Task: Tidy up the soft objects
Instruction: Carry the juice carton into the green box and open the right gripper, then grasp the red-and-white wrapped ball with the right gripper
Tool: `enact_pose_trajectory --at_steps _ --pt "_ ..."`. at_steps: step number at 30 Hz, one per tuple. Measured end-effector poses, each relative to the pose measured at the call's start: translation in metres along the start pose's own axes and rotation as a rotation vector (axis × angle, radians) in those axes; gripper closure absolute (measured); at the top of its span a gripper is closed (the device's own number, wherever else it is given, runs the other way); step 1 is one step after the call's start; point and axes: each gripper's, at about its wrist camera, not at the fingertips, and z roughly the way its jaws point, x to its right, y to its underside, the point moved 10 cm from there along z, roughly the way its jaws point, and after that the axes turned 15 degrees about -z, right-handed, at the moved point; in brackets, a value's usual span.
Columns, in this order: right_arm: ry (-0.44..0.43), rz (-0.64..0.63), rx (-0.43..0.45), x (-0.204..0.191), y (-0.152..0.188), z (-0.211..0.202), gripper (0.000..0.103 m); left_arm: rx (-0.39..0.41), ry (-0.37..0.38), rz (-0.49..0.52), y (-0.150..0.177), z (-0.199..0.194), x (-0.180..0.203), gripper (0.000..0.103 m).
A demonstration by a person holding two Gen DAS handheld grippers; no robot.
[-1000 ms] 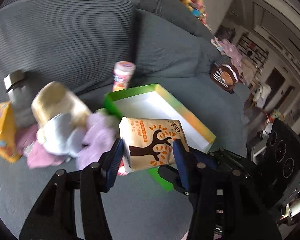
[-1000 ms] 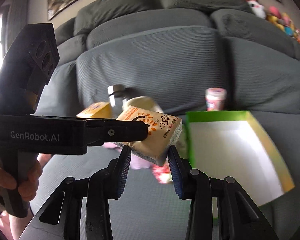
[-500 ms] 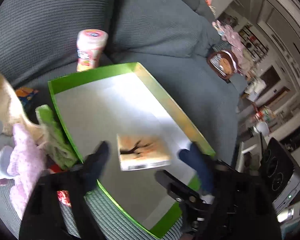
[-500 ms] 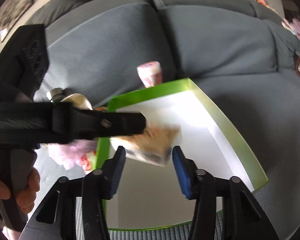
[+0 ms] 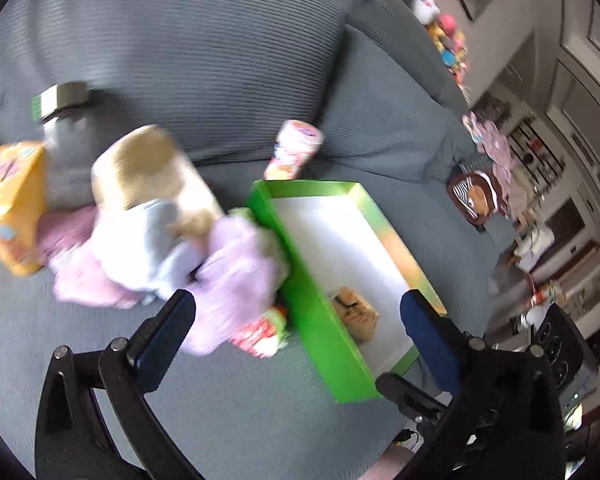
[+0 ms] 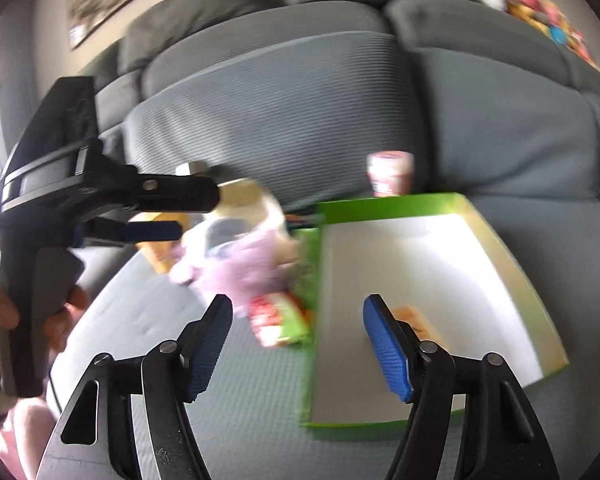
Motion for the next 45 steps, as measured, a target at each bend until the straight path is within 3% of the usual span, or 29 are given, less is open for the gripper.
enact_pose_trajectory --at_steps 3,7,10,14,19,22,23,27,31,32,37,40,43,44,45 --pt "-0.046 -0.081 -0.043 -0.035 0.004 0.014 0.033 -0.001 0.0 -0.08 0.009 -0.016 -0.026 0.001" --pt "-0.018 -0.119 -0.145 -0.06 0.023 0.041 0.033 -0.037 -0.048 -0.196 0.026 -0.026 -0.066 0.001" --pt "0.075 -0.128 -0.223 -0.06 0.04 0.068 0.033 -0.049 0.031 -0.292 0.04 -0.036 -0.088 0.001" --pt "0.189 -0.164 -0.253 -0.051 0.04 0.098 0.039 -0.029 -0.073 -0.26 0.053 -0.046 -0.113 0.001" --pt "0.309 -0.186 -0.325 -0.034 0.042 0.131 0.041 -0.028 -0.059 -0.265 0.052 -0.055 -0.124 0.001" --pt "0.345 -0.214 -0.329 -0.026 0.043 0.135 0.054 -0.015 -0.062 -0.255 0.048 -0.057 -0.129 0.001" --pt "0.348 -0.221 -0.323 -0.023 0.041 0.133 0.069 -0.01 -0.065 -0.249 0.047 -0.057 -0.13 0.001" --pt "0.259 -0.2 -0.268 -0.022 0.041 0.113 0.092 -0.03 -0.065 -0.254 0.049 -0.046 -0.133 0.001" --pt "0.128 -0.25 -0.153 -0.058 0.033 0.069 0.095 -0.055 -0.07 -0.265 0.055 -0.037 -0.139 0.001" --pt "0.058 -0.252 -0.116 -0.074 0.031 0.056 0.095 -0.064 -0.066 -0.267 0.057 -0.035 -0.14 0.001" --pt "-0.094 -0.267 -0.126 -0.117 0.042 0.058 0.096 -0.103 -0.074 -0.261 0.069 -0.023 -0.143 0.001" --pt "-0.134 -0.241 -0.183 -0.125 0.053 0.064 0.096 -0.138 -0.087 -0.244 0.078 -0.015 -0.144 0.001" --pt "-0.161 -0.187 -0.142 -0.119 0.054 0.041 0.094 -0.151 -0.087 -0.183 0.083 -0.01 -0.133 0.001" --pt "-0.139 -0.176 -0.137 -0.112 0.056 0.034 0.086 -0.155 -0.085 -0.163 0.084 -0.007 -0.128 0.001" --pt "-0.109 -0.166 -0.145 -0.105 0.06 0.029 0.069 -0.162 -0.085 -0.145 0.085 -0.004 -0.124 0.001"
